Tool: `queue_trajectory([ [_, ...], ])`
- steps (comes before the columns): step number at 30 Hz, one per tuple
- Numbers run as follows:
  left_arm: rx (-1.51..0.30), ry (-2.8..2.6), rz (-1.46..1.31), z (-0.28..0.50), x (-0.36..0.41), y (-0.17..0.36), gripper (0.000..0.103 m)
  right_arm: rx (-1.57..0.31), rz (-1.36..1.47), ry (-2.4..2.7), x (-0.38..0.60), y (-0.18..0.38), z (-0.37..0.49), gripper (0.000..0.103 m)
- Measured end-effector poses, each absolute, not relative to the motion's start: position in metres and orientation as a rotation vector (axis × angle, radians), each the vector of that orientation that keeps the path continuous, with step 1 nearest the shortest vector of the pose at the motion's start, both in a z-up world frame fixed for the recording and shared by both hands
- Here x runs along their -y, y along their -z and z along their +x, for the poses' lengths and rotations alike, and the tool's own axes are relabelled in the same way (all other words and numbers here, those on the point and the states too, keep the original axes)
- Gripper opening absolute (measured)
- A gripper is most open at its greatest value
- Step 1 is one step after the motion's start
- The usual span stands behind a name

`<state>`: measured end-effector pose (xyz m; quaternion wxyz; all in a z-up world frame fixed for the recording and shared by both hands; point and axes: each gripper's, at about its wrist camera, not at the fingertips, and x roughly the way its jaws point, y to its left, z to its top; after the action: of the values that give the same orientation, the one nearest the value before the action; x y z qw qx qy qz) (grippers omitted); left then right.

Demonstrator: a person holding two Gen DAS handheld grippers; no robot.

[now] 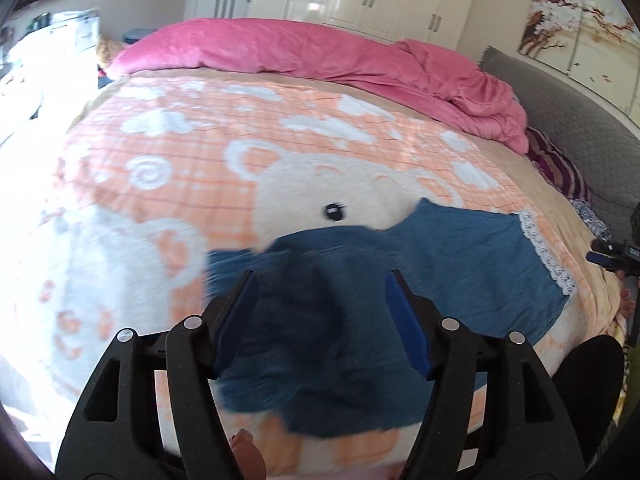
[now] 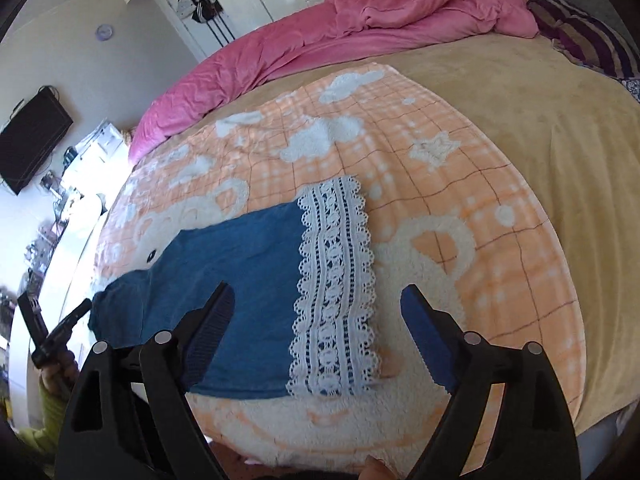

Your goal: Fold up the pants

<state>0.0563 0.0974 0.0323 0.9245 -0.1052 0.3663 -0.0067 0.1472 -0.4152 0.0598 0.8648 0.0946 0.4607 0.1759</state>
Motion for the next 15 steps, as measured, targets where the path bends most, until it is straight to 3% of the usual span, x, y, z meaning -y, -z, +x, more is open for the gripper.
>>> queue_trajectory([
  [12,-0.858,-0.059,-0.435,0.039,-0.153,0.003,0.07,-1.24,0.16,-0.361,0.398,-0.003,0.162,0.084],
  [15,-0.891,0.008,-0.535,0.048,-0.147,0.016,0.067,-1.25,0.144,-0.372,0.396,-0.002,0.165,0.084],
])
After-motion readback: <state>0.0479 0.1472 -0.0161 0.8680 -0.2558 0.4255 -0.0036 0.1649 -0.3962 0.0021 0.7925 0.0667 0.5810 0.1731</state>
